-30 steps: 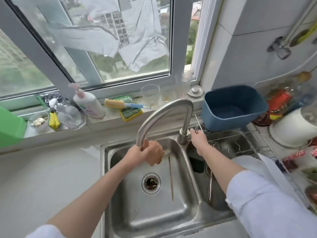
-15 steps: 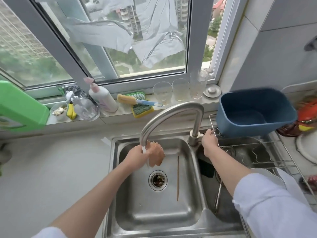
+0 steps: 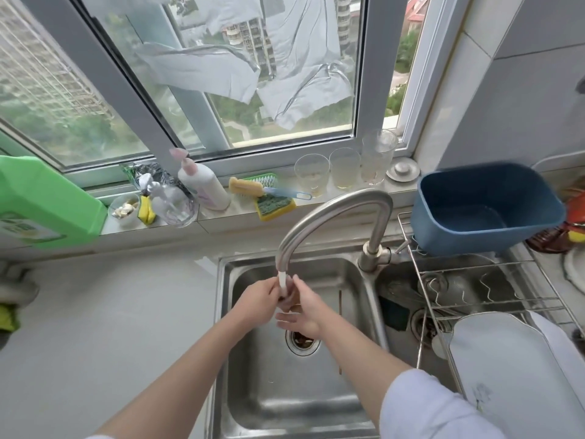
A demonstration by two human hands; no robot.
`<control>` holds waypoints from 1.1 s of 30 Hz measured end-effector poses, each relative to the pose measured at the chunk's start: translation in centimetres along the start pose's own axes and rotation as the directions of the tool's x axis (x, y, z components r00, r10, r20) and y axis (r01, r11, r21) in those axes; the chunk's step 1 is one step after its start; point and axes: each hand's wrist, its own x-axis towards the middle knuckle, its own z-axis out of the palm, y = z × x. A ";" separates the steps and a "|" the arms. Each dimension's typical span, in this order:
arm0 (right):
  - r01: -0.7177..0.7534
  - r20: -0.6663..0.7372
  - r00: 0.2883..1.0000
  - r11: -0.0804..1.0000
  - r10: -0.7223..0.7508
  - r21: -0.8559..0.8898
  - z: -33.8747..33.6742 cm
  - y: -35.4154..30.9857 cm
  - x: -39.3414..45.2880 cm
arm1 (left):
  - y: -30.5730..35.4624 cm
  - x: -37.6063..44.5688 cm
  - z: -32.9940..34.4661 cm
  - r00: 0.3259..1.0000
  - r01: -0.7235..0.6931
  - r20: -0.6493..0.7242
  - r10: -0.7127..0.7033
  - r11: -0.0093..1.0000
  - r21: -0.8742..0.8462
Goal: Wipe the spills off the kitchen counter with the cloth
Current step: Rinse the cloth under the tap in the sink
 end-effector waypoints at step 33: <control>0.042 -0.105 0.994 0.994 -0.031 0.104 -0.1 -0.9 1.6 | -2.4 1.8 2.0 0.972 0.094 -0.181 -0.151 0.953 -0.288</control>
